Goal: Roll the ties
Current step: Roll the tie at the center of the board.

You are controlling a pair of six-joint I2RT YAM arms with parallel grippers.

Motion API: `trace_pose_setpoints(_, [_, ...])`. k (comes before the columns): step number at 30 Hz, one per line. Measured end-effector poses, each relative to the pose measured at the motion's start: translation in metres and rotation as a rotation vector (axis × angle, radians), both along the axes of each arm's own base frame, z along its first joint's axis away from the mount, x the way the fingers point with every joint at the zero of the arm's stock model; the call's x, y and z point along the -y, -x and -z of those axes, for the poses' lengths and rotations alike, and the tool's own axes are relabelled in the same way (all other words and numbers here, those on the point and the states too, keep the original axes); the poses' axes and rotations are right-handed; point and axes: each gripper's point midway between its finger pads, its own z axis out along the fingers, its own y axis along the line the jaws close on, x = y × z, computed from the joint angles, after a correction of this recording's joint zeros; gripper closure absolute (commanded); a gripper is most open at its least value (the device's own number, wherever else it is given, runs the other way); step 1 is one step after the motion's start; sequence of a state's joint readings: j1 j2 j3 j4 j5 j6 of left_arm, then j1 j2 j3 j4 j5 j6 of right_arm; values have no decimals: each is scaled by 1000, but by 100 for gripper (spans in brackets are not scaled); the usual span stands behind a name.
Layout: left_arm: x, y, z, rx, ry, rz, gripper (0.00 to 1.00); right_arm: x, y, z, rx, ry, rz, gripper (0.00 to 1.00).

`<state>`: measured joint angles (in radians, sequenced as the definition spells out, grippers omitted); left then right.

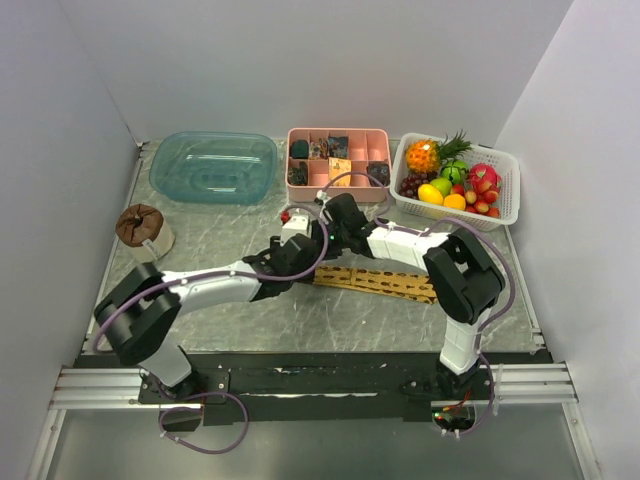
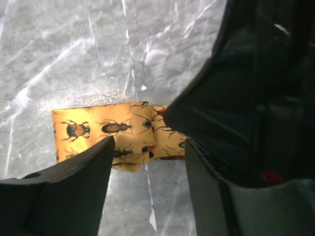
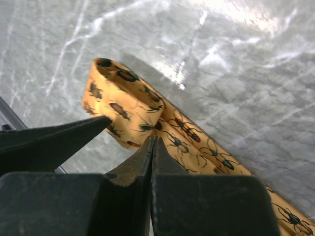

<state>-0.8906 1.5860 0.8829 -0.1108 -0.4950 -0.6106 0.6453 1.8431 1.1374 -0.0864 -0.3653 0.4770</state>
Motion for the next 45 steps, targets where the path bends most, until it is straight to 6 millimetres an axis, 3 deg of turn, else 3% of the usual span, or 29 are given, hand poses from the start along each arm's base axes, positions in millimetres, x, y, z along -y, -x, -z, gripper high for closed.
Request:
trace_pose_setpoints(8, [-14, -2, -43, 66, 139, -14, 27, -12, -6, -20, 57, -77, -27, 100])
trace_pose_setpoints(13, [-52, -20, -61, 91, 245, -91, 27, -16, -2, -22, 55, -88, -46, 100])
trace_pose_setpoints(18, [-91, -26, -42, 38, 321, -163, 27, -22, 5, -22, 51, -86, -66, 100])
trace_pose_setpoints(22, [-102, -19, -19, -37, 396, -165, 27, -26, 10, -20, 46, -75, -79, 100])
trace_pose_setpoints(31, [-92, -11, 0, -123, 590, -85, 26, -21, 13, -1, 11, -16, -68, 100])
trace_pose_setpoints(40, [-85, -10, 14, -152, 655, -41, 28, -21, 10, 19, -15, 27, -61, 100])
trace_pose_setpoints(45, [-80, -9, 24, -173, 683, -31, 30, -20, 10, 20, -18, 37, -60, 100])
